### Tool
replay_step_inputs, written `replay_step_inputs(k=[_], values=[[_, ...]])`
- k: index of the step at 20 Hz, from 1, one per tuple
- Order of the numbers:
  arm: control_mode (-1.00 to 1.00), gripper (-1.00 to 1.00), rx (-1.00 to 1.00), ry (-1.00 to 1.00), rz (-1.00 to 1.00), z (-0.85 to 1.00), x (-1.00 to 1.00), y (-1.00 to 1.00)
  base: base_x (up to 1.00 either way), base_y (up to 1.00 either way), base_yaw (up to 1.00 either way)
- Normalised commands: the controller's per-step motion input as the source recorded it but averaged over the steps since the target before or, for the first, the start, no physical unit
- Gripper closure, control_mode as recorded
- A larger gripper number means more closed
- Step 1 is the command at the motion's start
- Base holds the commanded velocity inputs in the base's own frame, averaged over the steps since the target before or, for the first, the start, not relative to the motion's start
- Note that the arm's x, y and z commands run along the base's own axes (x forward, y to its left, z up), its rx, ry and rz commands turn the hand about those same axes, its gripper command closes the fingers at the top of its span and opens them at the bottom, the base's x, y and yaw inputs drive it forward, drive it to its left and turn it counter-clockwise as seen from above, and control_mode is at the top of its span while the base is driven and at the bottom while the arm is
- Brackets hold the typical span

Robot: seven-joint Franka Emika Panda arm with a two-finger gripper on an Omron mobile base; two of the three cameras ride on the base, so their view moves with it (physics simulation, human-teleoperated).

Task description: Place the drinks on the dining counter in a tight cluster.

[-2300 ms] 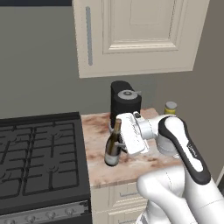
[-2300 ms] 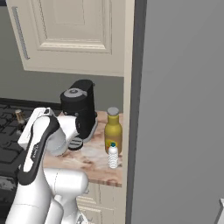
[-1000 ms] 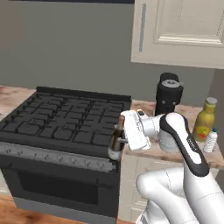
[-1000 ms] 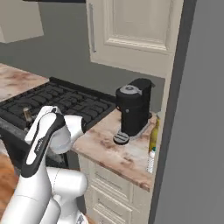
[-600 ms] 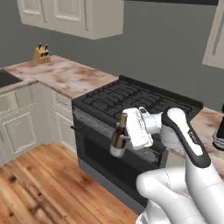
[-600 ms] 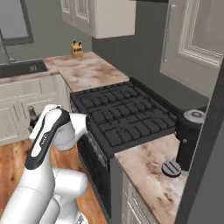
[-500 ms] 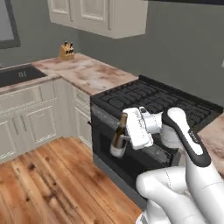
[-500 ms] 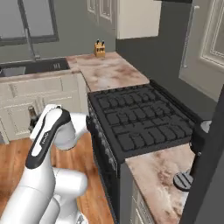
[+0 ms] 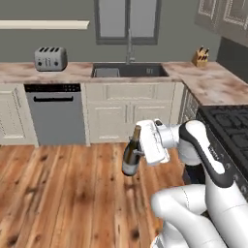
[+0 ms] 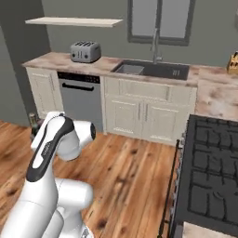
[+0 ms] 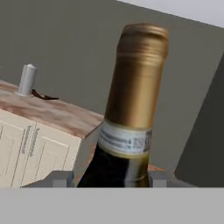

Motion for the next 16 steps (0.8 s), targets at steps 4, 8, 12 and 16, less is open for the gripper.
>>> replay_step_inputs(k=[4, 8, 12, 16], values=[[1.00, 1.00, 0.00, 0.00, 0.00, 0.00, 0.00, 0.00, 0.02, 0.00, 0.90], [1.00, 1.00, 0.00, 0.00, 0.00, 0.00, 0.00, 0.00, 0.14, 0.00, 0.77], [1.00, 1.00, 0.00, 0.00, 0.00, 0.00, 0.00, 0.00, 0.23, 0.00, 0.72], [1.00, 1.00, 0.00, 0.00, 0.00, 0.00, 0.00, 0.00, 0.32, 0.00, 0.64]])
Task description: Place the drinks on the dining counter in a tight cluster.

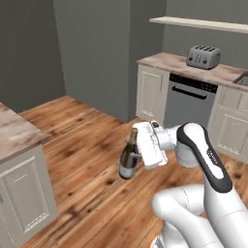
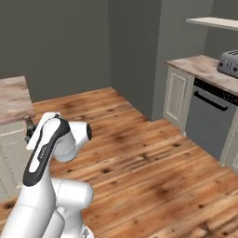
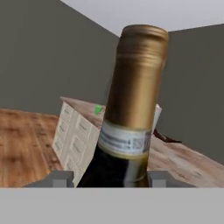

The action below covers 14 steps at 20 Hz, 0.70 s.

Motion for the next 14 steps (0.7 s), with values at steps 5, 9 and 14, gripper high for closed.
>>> replay_step_inputs(k=[5, 9, 14], values=[[1.00, 1.00, 0.00, 0.00, 0.00, 0.00, 0.00, 0.00, 0.54, 0.17, 0.36], [1.00, 1.00, 0.00, 0.00, 0.00, 0.00, 0.00, 0.00, 0.58, 0.22, 0.31], [1.00, 1.00, 0.00, 0.00, 0.00, 0.00, 0.00, 0.00, 0.65, 0.30, 0.23]])
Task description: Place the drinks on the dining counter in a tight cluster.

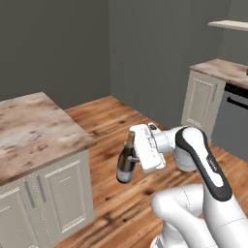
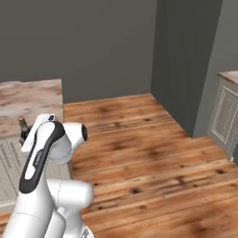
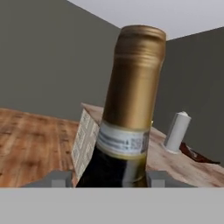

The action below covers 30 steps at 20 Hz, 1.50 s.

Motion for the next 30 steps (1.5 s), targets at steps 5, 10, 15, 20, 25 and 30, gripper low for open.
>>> replay_step_inputs(k=[5, 10, 15, 20, 25, 30], values=[[1.00, 1.00, 0.00, 0.00, 0.00, 0.00, 0.00, 0.00, 0.64, 0.61, 0.01], [1.00, 1.00, 0.00, 0.00, 0.00, 0.00, 0.00, 0.00, 0.62, 0.71, 0.00], [1.00, 1.00, 0.00, 0.00, 0.00, 0.00, 0.00, 0.00, 0.38, 0.83, 0.00], [1.00, 1.00, 0.00, 0.00, 0.00, 0.00, 0.00, 0.00, 0.07, 0.82, 0.12], [1.00, 1.00, 0.00, 0.00, 0.00, 0.00, 0.00, 0.00, -0.06, 0.53, 0.29], [1.00, 1.00, 0.00, 0.00, 0.00, 0.00, 0.00, 0.00, 0.03, 0.41, 0.47]])
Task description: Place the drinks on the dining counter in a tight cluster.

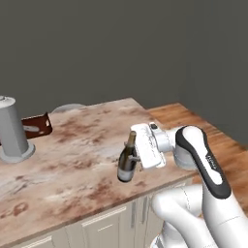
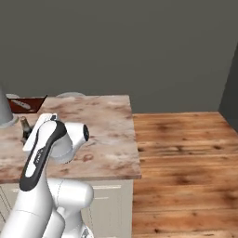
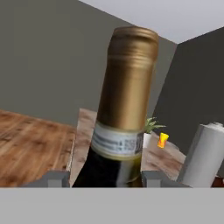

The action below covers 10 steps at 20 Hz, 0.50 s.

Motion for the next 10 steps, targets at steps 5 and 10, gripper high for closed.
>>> replay_step_inputs(k=[5, 10], values=[[1.00, 1.00, 0.00, 0.00, 0.00, 0.00, 0.00, 0.00, 0.45, 0.13, 0.42], [1.00, 1.00, 0.00, 0.00, 0.00, 0.00, 0.00, 0.00, 0.37, 0.09, 0.27]])
